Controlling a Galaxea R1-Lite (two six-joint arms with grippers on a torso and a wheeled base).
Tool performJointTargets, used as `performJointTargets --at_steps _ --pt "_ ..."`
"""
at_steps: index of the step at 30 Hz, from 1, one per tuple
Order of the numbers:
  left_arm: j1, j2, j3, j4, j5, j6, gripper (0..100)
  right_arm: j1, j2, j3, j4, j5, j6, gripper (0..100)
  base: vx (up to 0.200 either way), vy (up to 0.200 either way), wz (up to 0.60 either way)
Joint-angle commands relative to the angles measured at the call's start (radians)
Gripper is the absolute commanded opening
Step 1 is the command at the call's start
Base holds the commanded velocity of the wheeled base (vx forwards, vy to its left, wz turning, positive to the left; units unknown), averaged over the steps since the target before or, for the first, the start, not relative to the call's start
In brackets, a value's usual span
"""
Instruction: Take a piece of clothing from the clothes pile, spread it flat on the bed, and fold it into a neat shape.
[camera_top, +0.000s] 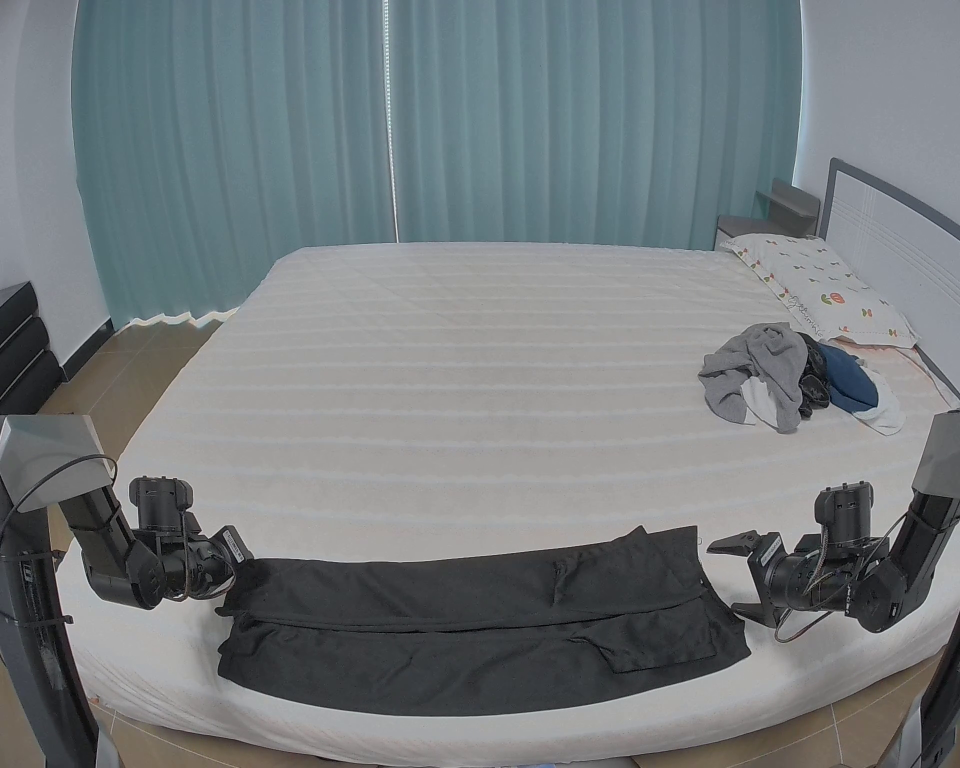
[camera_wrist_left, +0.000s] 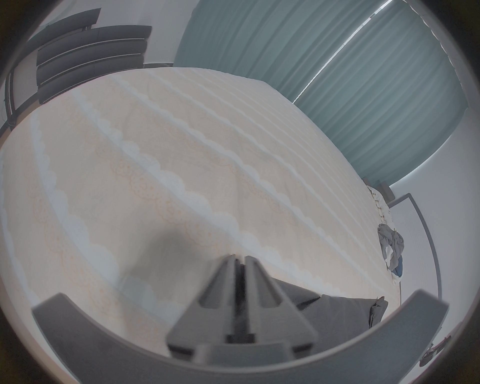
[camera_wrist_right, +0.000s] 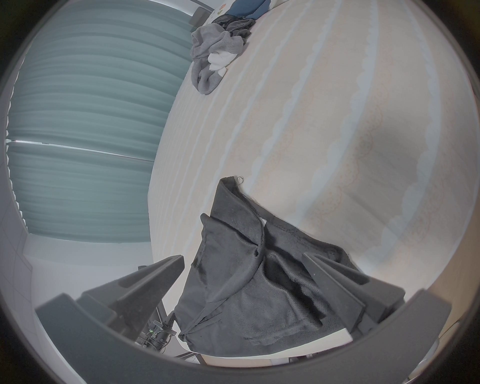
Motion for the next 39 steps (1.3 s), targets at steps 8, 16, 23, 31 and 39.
performJointTargets --at_steps 8,16,23,31,39 --pt "0.004 -0.014 -0.003 -0.002 0.012 -0.042 0 -0.006 0.007 0.021 -0.005 0.017 0.003 100 0.0 0.0 0.0" --pt "0.004 -0.021 -0.003 -0.004 0.037 -0.042 0 -0.006 0.015 0.027 -0.023 0.017 0.003 100 0.0 0.0 0.0" --pt "0.004 -0.029 0.0 -0.004 0.046 -0.04 0 -0.005 0.016 0.027 -0.023 0.017 0.003 100 0.0 0.0 0.0" --pt "0.003 -0.035 0.008 0.002 0.045 -0.042 100 0.0 0.022 0.027 -0.023 0.017 0.003 100 0.0 0.0 0.0" --pt "0.007 -0.13 0.08 -0.005 0.008 -0.047 100 -0.006 0.015 0.027 -0.023 0.043 0.006 100 0.0 0.0 0.0"
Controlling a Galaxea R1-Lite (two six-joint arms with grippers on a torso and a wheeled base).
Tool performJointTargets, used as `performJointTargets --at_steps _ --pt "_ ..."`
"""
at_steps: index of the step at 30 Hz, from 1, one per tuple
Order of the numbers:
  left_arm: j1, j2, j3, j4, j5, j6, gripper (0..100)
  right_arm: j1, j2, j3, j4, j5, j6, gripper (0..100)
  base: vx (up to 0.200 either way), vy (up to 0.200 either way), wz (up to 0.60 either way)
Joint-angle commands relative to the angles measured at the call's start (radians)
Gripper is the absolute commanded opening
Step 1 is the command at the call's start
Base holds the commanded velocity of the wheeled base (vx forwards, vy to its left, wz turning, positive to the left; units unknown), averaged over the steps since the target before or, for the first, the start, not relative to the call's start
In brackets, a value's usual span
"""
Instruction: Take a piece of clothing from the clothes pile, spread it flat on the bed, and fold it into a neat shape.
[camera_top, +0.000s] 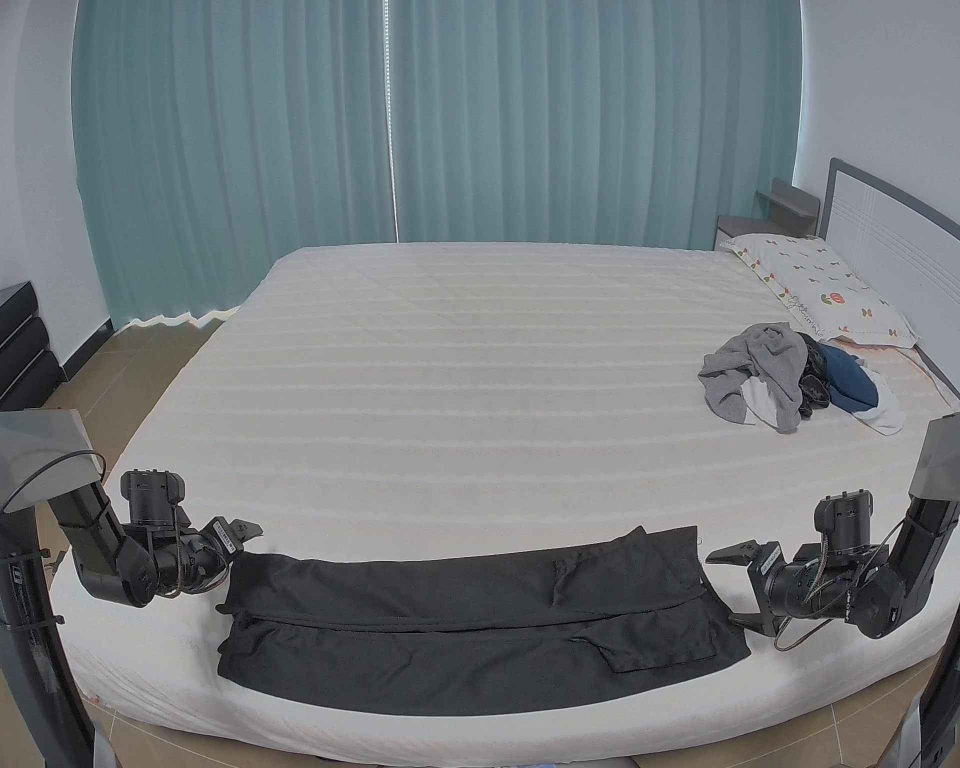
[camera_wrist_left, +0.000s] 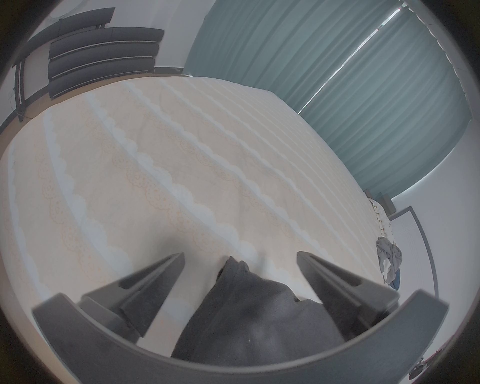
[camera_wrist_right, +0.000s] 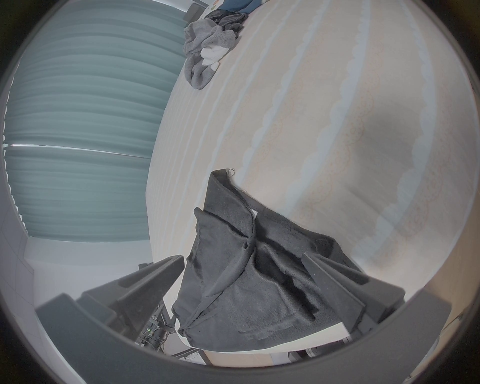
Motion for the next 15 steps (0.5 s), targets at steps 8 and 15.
performJointTargets --at_steps 8,15 --pt "0.012 -0.135 0.153 -0.012 -0.044 -0.006 100 -0.002 -0.002 0.006 -0.002 0.011 -0.002 100 -0.15 0.0 0.0" --pt "0.035 -0.127 0.278 -0.095 -0.171 0.011 100 0.003 -0.002 0.009 -0.002 0.011 -0.002 100 -0.086 0.0 0.0"
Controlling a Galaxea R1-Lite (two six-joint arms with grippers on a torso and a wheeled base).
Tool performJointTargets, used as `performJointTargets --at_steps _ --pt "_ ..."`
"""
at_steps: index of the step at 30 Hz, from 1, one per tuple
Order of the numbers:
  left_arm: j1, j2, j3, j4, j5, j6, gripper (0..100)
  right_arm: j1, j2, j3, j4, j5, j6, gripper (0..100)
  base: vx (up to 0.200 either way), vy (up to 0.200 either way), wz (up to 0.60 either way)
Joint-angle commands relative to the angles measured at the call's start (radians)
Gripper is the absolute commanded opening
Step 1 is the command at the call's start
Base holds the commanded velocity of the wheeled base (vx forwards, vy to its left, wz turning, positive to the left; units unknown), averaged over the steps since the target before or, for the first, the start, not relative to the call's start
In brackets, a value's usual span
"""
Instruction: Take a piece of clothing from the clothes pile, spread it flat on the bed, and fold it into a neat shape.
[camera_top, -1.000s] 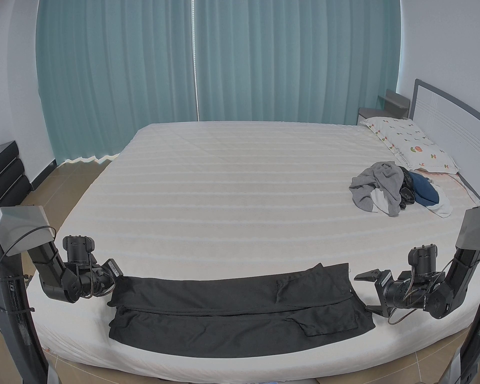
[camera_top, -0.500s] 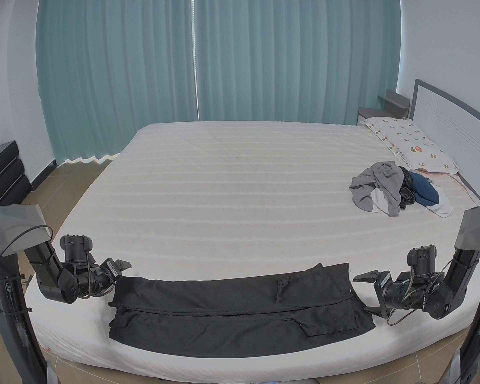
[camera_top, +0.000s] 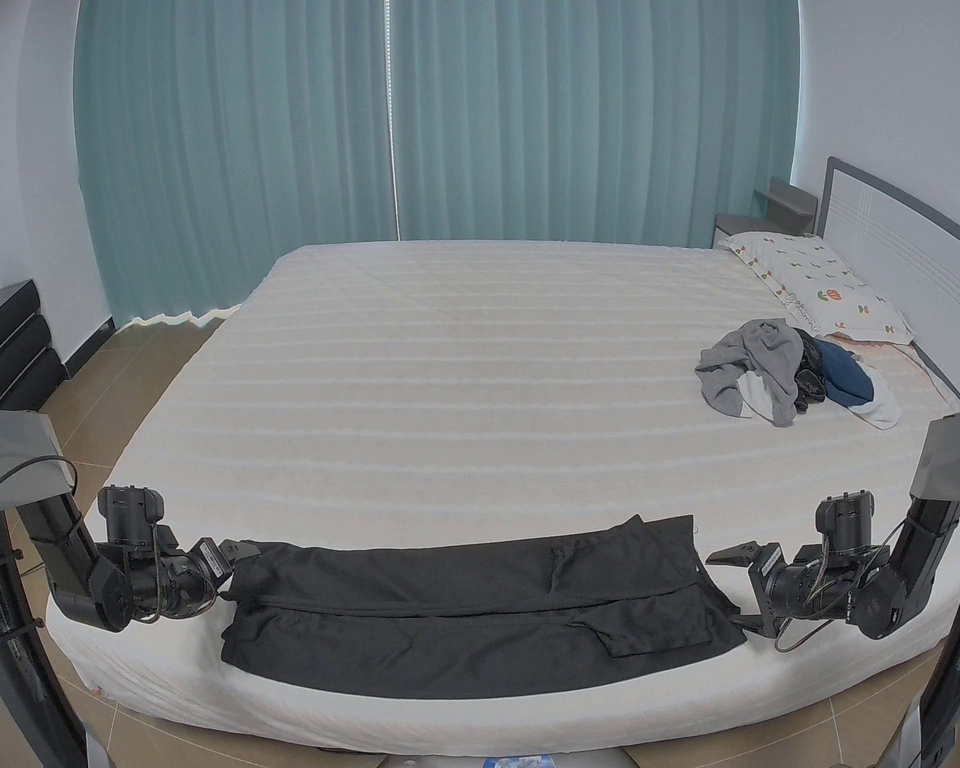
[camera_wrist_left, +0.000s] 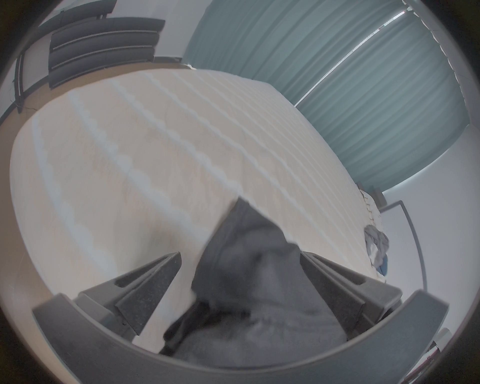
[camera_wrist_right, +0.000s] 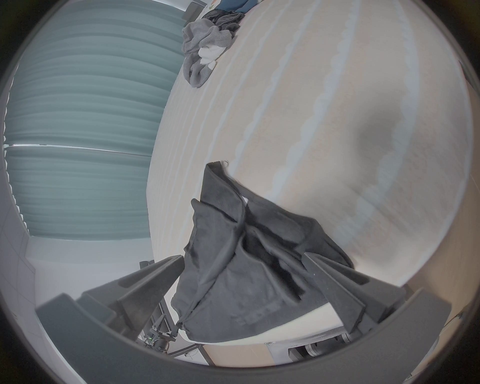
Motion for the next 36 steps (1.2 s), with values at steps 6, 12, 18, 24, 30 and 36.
performJointTargets --at_steps 6,12,18,24,30,36 --pt "0.033 0.02 0.163 -0.212 -0.102 0.092 100 0.004 -0.001 0.006 0.0 0.002 0.0 100 0.0 0.0 0.0" --pt "0.03 0.176 0.192 -0.376 -0.108 0.24 100 0.006 -0.003 0.006 0.0 0.002 0.0 100 0.0 0.0 0.0" --pt "0.01 0.212 0.188 -0.454 -0.106 0.247 100 0.007 -0.003 0.007 0.0 0.002 0.0 100 0.0 0.0 0.0" --pt "-0.009 0.208 0.174 -0.457 -0.097 0.246 100 0.009 -0.003 0.007 0.0 0.002 -0.002 100 0.0 0.0 0.0" --pt "0.001 0.204 0.169 -0.457 -0.094 0.24 0 0.009 -0.003 0.007 0.0 0.003 -0.002 100 0.0 0.0 0.0" --pt "0.03 0.201 0.174 -0.457 -0.085 0.24 0 0.007 -0.004 0.009 0.0 0.009 -0.002 100 0.0 0.0 0.0"
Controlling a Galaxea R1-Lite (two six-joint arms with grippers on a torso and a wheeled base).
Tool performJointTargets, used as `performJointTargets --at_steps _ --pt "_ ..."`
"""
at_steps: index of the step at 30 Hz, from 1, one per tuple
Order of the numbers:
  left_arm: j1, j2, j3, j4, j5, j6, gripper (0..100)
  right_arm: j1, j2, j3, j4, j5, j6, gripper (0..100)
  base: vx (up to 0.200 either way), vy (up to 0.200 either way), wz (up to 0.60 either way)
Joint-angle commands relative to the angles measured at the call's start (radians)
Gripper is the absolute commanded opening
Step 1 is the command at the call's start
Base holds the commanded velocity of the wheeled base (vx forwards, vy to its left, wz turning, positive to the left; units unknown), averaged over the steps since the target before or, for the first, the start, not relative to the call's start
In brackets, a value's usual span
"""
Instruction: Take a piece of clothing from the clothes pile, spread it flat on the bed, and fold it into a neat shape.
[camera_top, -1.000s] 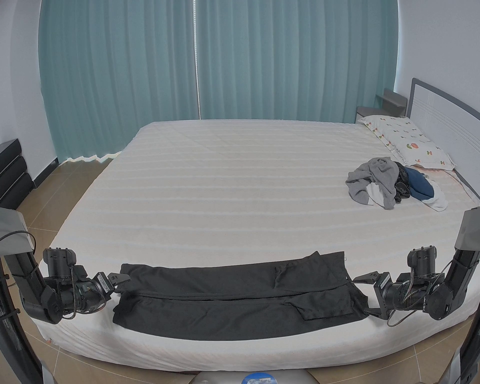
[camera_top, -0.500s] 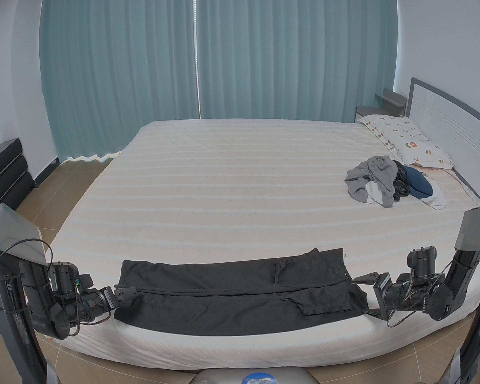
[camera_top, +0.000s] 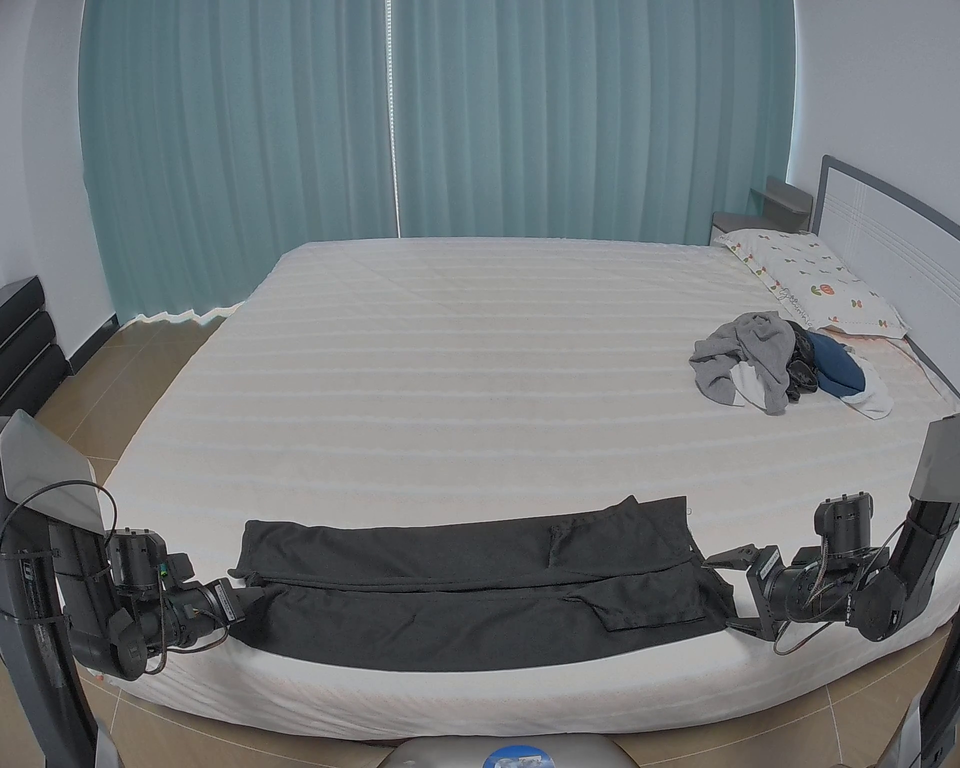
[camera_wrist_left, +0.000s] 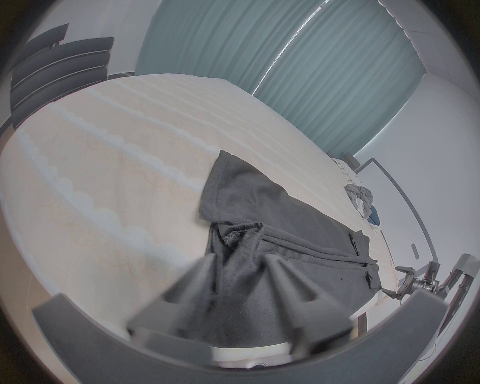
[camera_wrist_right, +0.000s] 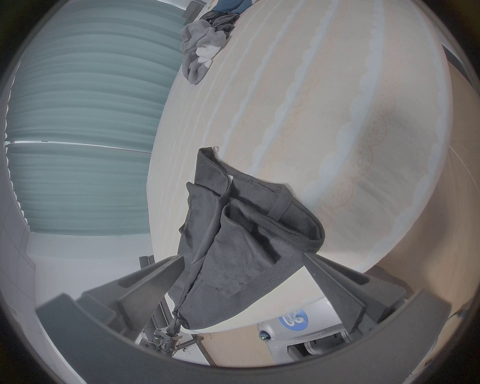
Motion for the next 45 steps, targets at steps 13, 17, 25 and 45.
performJointTargets --at_steps 13,17,25,45 --pt "0.033 0.003 0.004 0.0 0.049 -0.004 0 0.001 -0.001 0.0 0.0 0.001 0.0 100 0.0 0.0 0.0" --pt "0.033 0.002 0.007 0.0 0.047 -0.006 0 0.001 -0.001 0.0 0.0 0.001 0.0 100 0.0 0.0 0.0" --pt "0.033 -0.011 0.019 0.0 0.047 -0.009 100 0.001 0.001 0.0 0.0 0.001 -0.002 100 0.0 0.0 0.0" --pt "0.059 -0.052 0.13 0.0 -0.096 0.004 100 0.001 0.002 0.0 0.001 0.001 -0.005 100 0.0 0.0 0.0"
